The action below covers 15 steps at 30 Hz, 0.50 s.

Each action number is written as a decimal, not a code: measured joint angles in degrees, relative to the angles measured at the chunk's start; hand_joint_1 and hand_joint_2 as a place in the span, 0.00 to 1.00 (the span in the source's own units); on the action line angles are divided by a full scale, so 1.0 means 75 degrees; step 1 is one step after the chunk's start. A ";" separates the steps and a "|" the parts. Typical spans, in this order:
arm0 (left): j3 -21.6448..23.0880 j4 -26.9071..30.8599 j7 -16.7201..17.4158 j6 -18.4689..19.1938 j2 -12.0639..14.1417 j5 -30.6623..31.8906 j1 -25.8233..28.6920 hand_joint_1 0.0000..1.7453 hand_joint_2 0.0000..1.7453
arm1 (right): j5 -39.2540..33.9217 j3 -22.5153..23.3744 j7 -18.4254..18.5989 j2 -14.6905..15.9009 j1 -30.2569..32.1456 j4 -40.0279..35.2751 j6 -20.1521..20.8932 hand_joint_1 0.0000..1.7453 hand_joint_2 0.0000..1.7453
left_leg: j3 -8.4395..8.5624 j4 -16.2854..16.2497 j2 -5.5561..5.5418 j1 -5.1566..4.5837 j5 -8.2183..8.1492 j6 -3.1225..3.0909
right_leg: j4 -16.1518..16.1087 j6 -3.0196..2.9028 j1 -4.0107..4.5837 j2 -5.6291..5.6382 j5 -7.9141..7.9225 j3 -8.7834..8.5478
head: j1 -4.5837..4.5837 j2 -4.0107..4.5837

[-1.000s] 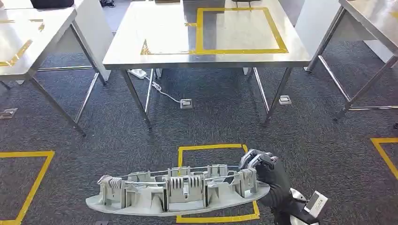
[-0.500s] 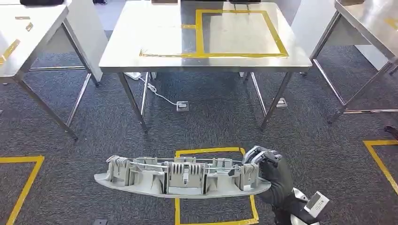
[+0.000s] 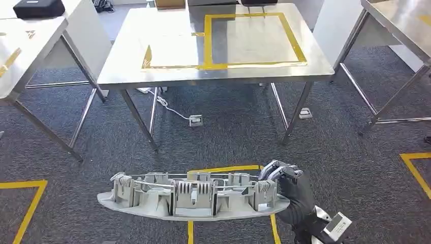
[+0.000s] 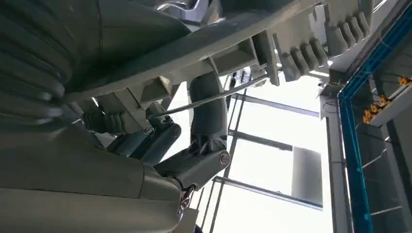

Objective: Take the parts from the cabinet and place them on the table.

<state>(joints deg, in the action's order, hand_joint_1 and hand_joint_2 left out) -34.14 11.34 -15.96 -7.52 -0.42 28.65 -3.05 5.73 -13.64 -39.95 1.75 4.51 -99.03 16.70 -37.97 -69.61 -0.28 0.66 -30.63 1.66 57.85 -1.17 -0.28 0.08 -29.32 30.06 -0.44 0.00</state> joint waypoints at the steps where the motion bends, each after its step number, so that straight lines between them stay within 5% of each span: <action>1: -0.0006 0.0000 0.0000 -0.0003 0.0006 0.0003 -0.0001 0.00 0.00 | -0.0009 -0.0009 0.0000 0.0000 0.0000 0.0000 0.0000 1.00 1.00 | 0.0268 0.0734 0.0005 -0.0001 0.0470 -0.0029 | 0.0000 0.0022 0.0000 0.0000 -0.0078 -0.0116 | -0.0012 0.0000; 2: -0.0018 -0.0003 0.0000 -0.0003 0.0006 0.0017 0.0006 0.00 0.00 | -0.0018 -0.0021 0.0000 0.0000 -0.0002 0.0000 0.0000 1.00 1.00 | 0.0416 0.1293 0.0027 -0.0004 0.0717 -0.0068 | 0.0000 0.0056 0.0001 -0.0002 -0.0150 -0.0160 | -0.0020 0.0000; 3: -0.0035 -0.0006 0.0000 -0.0003 0.0003 0.0023 -0.0003 0.00 0.00 | -0.0026 -0.0038 -0.0006 0.0000 -0.0008 0.0003 0.0000 1.00 1.00 | 0.0506 0.1427 0.0025 -0.0040 0.0581 -0.0094 | 0.0053 0.0122 0.0064 0.0016 -0.0223 -0.0158 | -0.0038 0.0000; 8: -0.0047 -0.0003 0.0015 -0.0003 -0.0023 0.0055 -0.0010 0.00 0.00 | -0.0029 -0.0058 0.0000 0.0000 -0.0021 0.0003 0.0012 1.00 1.00 | 0.0574 0.1473 -0.0017 -0.0012 0.0507 -0.0338 | 0.0181 0.0342 0.0015 0.0005 -0.0353 -0.0146 | 0.0006 0.0000; 12: -0.0056 0.0000 0.0044 -0.0035 -0.0020 0.0061 -0.0018 0.00 0.00 | -0.0073 -0.0070 -0.0003 0.0000 -0.0082 0.0079 0.0052 1.00 1.00 | 0.0705 0.1476 -0.0006 -0.0005 0.0356 -0.0416 | 0.2326 0.0432 -0.0027 0.0003 -0.1124 0.1193 | 0.0093 0.0000; 13: -0.0056 0.0000 0.0052 -0.0038 -0.0020 0.0061 -0.0010 0.00 0.00 | -0.0070 -0.0070 0.0000 0.0000 -0.0074 0.0111 0.0055 1.00 1.00 | 0.0766 0.1474 -0.0018 -0.0005 0.0309 -0.0405 | 0.2505 0.0435 -0.0030 0.0003 -0.1013 0.1408 | 0.0099 0.0000; 15: -0.0056 0.0000 0.0055 -0.0038 -0.0029 0.0061 -0.0004 0.00 0.00 | -0.0070 -0.0070 0.0003 0.0003 -0.0078 0.0149 0.0055 1.00 1.00 | 0.0950 0.1474 -0.0049 -0.0004 0.0192 -0.0378 | 0.1733 0.0410 -0.0036 0.0002 -0.0221 0.1238 | 0.0117 0.0000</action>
<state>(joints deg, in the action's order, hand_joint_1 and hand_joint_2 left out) -34.56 11.34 -15.54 -7.80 -0.63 29.11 -3.08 5.20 -14.16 -39.93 1.77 3.93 -97.92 17.11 -30.85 -58.55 -0.65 0.63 -29.20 -1.18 70.85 1.90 -0.54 0.10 -30.98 39.34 0.44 0.00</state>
